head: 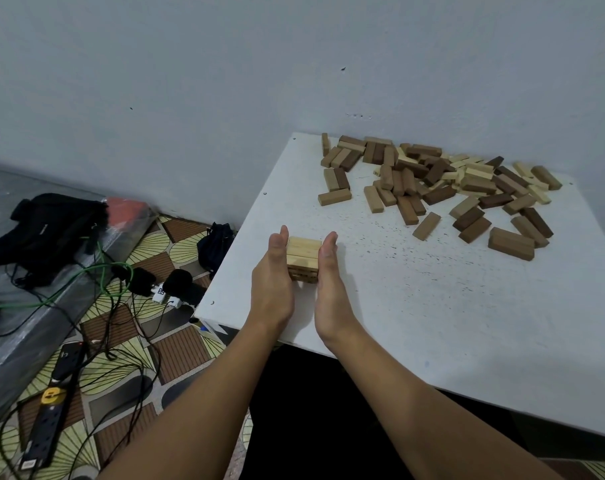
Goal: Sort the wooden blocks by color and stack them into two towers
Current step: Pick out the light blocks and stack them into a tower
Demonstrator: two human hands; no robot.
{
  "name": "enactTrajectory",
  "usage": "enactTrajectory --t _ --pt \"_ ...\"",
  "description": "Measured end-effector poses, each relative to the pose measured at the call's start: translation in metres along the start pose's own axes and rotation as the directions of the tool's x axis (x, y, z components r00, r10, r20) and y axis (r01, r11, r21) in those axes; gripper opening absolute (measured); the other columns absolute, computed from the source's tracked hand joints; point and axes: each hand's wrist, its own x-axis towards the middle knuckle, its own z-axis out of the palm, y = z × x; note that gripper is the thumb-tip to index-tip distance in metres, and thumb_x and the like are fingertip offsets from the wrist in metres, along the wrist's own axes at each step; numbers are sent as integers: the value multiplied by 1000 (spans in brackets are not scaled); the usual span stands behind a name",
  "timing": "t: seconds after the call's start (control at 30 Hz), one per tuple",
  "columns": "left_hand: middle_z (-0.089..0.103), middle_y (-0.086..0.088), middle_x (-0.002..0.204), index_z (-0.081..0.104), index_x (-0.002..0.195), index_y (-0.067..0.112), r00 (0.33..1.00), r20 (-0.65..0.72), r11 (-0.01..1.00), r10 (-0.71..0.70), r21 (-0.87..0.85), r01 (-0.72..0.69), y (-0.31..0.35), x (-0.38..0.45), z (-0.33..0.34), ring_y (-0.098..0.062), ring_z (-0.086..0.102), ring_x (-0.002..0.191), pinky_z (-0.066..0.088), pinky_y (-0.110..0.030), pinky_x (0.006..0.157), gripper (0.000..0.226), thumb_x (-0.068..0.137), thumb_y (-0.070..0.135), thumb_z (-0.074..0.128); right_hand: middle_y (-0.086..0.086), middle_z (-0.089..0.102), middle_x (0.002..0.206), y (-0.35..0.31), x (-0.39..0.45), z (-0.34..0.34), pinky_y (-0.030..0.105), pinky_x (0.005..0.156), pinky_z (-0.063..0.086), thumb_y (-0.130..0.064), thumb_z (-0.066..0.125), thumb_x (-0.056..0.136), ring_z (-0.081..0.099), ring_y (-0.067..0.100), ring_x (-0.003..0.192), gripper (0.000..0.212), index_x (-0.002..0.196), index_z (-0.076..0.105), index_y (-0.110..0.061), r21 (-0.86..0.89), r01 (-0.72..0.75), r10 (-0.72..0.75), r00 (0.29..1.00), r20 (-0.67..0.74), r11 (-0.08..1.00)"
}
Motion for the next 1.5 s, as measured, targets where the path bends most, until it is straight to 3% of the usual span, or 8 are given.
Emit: enactTrajectory --t 0.1,0.2,0.57,0.73,0.83,0.97,1.23,1.5 --pt "57 13 148 43 158 26 999 -11 990 -52 -129 51 9 3 1 16 53 124 35 -15 113 105 82 93 16 -13 22 169 -14 -6 -3 33 125 27 -91 38 86 28 -1 150 98 164 19 -34 58 10 -8 1000 -28 998" --pt "47 1 159 37 160 25 992 -30 960 -126 -255 114 20 14 -7 -10 42 146 22 -38 128 107 82 93 13 -18 19 166 -31 -8 -17 5 106 26 -59 26 107 29 -13 141 64 164 15 -34 68 82 -73 990 -122 994" --pt "57 4 132 57 133 24 985 -32 980 172 105 -167 95 43 10 -12 49 127 34 -35 110 56 108 62 24 -10 30 164 -85 -14 -123 25 113 17 -58 18 108 24 2 149 61 158 37 -29 -190 112 -144 976 -161 975" --pt "44 -9 150 43 152 24 933 293 543 208 759 -360 101 47 69 -29 32 142 33 -46 112 52 107 50 42 3 42 157 -87 -13 -190 43 122 24 -52 34 108 30 17 146 49 149 49 -28 -805 111 -362 922 -135 583" --pt "33 -13 162 28 162 25 886 450 294 110 837 -462 92 46 115 -35 25 149 29 -52 118 62 107 53 37 10 31 163 -97 -14 -230 48 122 14 -52 35 107 20 27 151 52 154 42 -29 -959 19 -327 942 -77 282" --pt "31 -14 163 23 163 27 843 536 236 43 815 -530 75 42 173 -36 22 151 26 -55 121 64 107 56 33 11 14 170 -101 -15 -282 50 124 5 -54 33 107 2 29 157 58 161 27 -33 -985 -93 -237 963 -126 148" --pt "17 -14 170 15 164 37 779 621 122 90 769 -627 43 57 266 -35 7 158 11 -52 125 59 109 54 28 -7 2 172 -96 8 -355 59 125 10 -53 27 107 3 32 157 57 162 18 -39 -990 -105 -138 983 -118 99" --pt "55 -9 123 65 118 19 775 492 202 396 777 -596 29 108 306 -31 45 118 37 -42 103 36 106 47 47 -6 49 146 -107 45 -381 42 114 26 -49 37 106 38 26 126 48 151 46 -35 -973 36 -366 929 -52 228"
